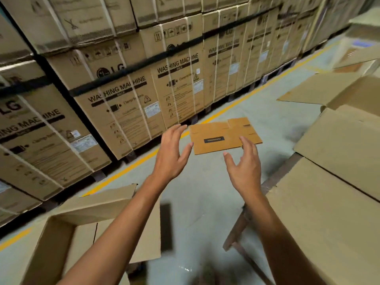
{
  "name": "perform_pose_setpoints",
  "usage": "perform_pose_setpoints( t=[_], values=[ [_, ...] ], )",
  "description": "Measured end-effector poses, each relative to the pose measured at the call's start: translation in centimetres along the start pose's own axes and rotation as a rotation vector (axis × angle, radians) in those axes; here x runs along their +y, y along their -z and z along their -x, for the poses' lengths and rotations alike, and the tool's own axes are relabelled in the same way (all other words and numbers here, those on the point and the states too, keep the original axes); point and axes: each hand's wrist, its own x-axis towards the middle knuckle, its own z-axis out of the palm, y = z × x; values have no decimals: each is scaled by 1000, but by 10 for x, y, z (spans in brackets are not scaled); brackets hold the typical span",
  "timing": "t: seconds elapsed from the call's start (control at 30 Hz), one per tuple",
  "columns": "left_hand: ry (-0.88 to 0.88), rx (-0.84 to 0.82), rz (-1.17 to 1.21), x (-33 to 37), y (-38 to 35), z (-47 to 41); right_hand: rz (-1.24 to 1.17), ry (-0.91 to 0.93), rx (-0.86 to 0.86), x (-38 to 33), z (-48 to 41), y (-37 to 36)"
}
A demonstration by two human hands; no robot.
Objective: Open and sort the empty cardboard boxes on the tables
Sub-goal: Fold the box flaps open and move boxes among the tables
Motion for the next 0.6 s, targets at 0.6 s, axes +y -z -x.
perform_pose_setpoints(
  t=[0.6],
  values=[
    [-418,-288,256,-52,-187,-373,64,-177,440,57,-292,-49]
  ],
)
